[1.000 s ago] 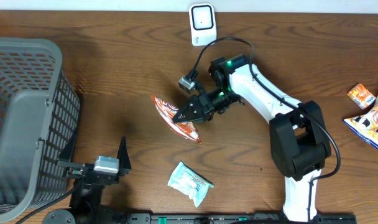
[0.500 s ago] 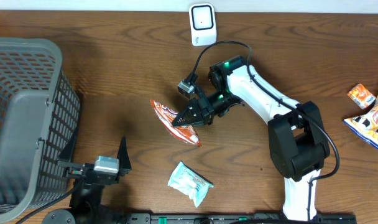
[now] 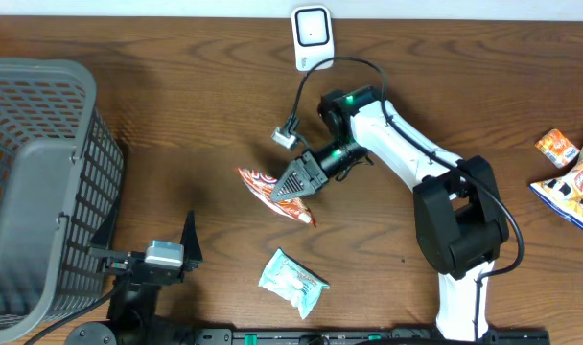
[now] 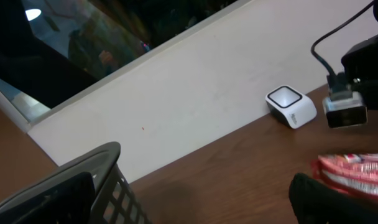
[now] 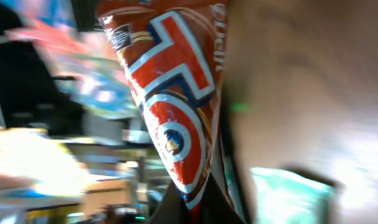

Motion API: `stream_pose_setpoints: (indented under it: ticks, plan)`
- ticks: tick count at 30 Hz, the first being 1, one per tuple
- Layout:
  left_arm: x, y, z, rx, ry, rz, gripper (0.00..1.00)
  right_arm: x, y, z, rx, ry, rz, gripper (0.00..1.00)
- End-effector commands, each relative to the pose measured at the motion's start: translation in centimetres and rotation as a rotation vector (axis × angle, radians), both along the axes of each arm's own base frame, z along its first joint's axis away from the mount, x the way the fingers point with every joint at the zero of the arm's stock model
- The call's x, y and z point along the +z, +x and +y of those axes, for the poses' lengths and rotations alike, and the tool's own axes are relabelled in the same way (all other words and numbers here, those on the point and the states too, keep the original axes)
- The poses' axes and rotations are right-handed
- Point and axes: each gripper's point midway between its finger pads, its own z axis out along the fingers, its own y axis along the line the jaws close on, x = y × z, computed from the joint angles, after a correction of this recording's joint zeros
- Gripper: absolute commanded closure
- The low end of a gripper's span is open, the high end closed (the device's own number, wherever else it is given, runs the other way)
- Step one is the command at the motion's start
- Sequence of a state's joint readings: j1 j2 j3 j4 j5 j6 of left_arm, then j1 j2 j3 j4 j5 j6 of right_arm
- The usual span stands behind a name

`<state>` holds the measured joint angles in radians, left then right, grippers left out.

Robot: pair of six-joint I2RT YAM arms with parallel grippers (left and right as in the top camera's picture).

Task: Scan the item barcode
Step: 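Lift the chocolate bar and rotate it toward the scanner, then hold the chocolate bar over the scanner, presenting its label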

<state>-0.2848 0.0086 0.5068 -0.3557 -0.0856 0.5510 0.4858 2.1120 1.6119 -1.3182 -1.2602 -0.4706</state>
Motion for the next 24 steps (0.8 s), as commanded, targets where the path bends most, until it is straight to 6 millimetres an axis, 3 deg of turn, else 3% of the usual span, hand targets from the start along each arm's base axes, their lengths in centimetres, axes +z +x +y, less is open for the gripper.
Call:
stream_pose_setpoints:
  ticks: [1,5,7,13,18,24]
  plan:
    - [0.4,-0.2,0.2,0.008,0.001,-0.015,0.00,-3.8,2.4,-2.0,-0.045,-0.223,-0.091,0.98]
    - [0.4,-0.2,0.2,0.008,0.001,-0.014,0.00,-9.0,8.2,-5.9,-0.277,-0.633,-0.190,0.99]
    - [0.4,-0.2,0.2,0.008,0.001,-0.014,0.00,-10.1,10.7,-7.4,-0.386,-0.746,-0.241,0.99]
    - [0.4,-0.2,0.2,0.008,0.001,-0.014,0.00,-9.5,15.6,-7.3,-0.521,-0.689,-0.372,0.99]
    - [0.4,-0.2,0.2,0.008,0.001,-0.014,0.00,-9.1,20.6,-10.2,-0.714,-0.837,-0.530,0.99]
    - [0.4,-0.2,0.2,0.008,0.001,-0.014,0.00,-6.3,24.7,-10.7,-0.814,-0.820,-0.618,0.99]
